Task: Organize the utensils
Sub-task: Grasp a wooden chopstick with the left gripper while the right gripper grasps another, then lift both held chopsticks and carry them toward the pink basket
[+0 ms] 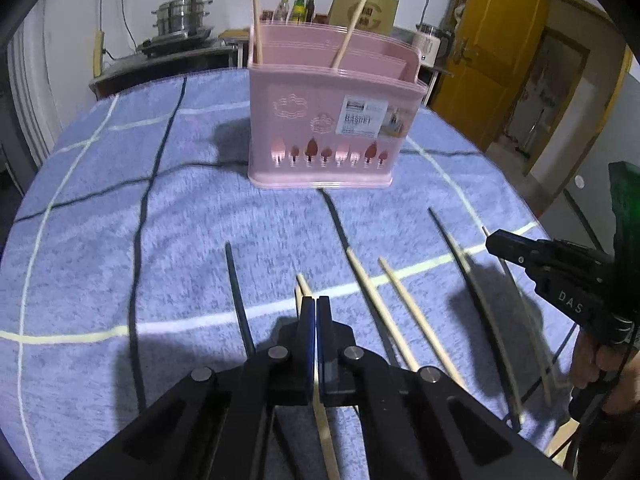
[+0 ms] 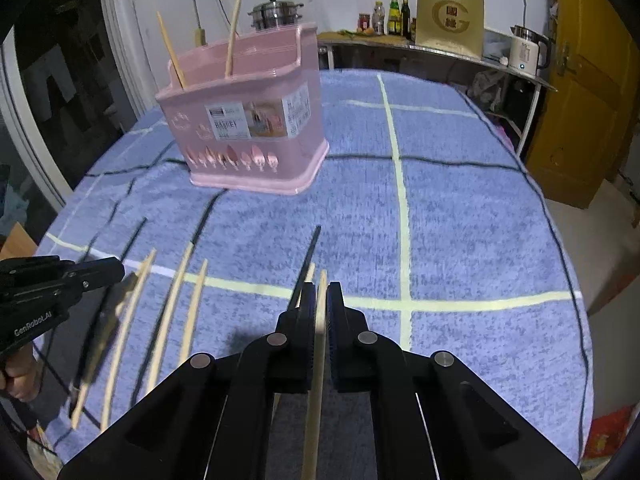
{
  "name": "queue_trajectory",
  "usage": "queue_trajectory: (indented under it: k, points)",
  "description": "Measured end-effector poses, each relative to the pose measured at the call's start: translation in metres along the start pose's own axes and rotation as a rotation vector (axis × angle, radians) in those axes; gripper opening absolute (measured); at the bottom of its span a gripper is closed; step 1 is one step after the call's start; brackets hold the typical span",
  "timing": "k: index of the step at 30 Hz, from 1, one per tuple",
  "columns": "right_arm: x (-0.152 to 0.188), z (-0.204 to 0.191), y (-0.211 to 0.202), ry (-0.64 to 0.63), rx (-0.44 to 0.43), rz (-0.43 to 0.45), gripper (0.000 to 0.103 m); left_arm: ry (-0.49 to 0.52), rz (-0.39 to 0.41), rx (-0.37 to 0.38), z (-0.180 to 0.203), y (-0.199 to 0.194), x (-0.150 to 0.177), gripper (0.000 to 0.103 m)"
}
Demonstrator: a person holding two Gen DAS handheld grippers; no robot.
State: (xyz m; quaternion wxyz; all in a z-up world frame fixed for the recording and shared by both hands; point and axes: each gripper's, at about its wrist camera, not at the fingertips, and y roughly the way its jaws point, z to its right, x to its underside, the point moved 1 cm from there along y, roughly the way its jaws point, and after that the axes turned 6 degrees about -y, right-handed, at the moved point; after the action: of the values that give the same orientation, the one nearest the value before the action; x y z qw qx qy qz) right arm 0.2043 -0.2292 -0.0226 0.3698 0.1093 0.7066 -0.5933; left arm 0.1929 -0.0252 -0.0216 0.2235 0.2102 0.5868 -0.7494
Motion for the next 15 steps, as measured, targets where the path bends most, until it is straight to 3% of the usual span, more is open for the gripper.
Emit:
queue_trajectory:
  k: [6, 15]
  points:
    - [-0.010, 0.001, -0.016, -0.004, 0.006, 0.041, 0.005, -0.004, 0.031, 0.030, -0.003, -0.017, -0.009, 0.000]
    - [-0.001, 0.004, -0.009, 0.006, -0.004, 0.019, 0.005, 0.010, -0.072, 0.021, -0.008, 0.010, 0.008, 0.004]
